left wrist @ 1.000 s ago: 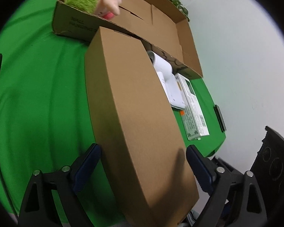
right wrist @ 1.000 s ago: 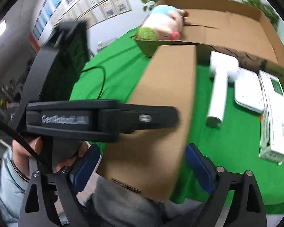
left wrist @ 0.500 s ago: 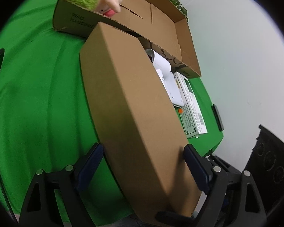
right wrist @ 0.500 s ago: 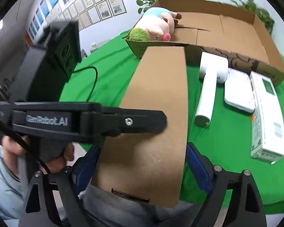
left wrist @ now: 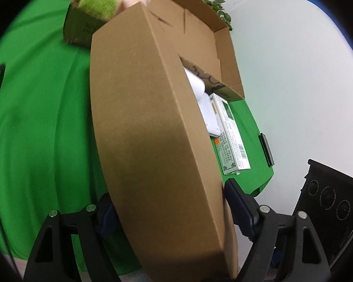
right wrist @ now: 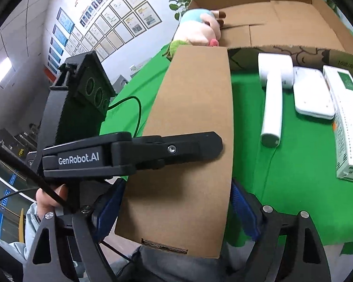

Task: Organize objects
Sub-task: 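Lift the brown box and lower it upright into the open box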

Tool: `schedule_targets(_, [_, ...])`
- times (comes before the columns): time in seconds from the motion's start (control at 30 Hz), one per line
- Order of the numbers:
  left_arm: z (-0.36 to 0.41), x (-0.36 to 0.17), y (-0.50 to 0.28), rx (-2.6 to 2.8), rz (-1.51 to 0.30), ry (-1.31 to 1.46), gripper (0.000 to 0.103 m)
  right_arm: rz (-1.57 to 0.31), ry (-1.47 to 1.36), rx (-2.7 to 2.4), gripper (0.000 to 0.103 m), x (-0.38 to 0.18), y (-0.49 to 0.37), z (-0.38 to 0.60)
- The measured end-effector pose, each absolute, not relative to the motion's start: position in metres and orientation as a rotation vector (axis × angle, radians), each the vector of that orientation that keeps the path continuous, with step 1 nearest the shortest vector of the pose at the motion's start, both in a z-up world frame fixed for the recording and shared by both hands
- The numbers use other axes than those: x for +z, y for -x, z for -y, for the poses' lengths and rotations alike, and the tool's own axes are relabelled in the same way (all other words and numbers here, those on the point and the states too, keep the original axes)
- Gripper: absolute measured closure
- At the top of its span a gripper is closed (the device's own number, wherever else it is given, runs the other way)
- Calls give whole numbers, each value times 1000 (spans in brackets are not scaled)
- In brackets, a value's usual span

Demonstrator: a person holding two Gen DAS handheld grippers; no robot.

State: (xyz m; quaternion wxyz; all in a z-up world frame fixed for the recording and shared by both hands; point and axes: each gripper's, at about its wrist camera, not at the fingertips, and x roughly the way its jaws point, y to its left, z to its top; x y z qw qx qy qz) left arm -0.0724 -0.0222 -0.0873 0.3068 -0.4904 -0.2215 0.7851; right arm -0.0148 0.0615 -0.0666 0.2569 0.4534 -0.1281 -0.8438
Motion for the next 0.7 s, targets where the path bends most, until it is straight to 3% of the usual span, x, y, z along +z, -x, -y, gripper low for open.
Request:
schedule_targets(0.47, [-11,29,117,2202,335,1030,30,335,-938,-2484,25,11,34,-84])
schedule_targets(0.7, [-34,85,156,2217,255,909,31,352,-811,-2555,26,62,82,-107])
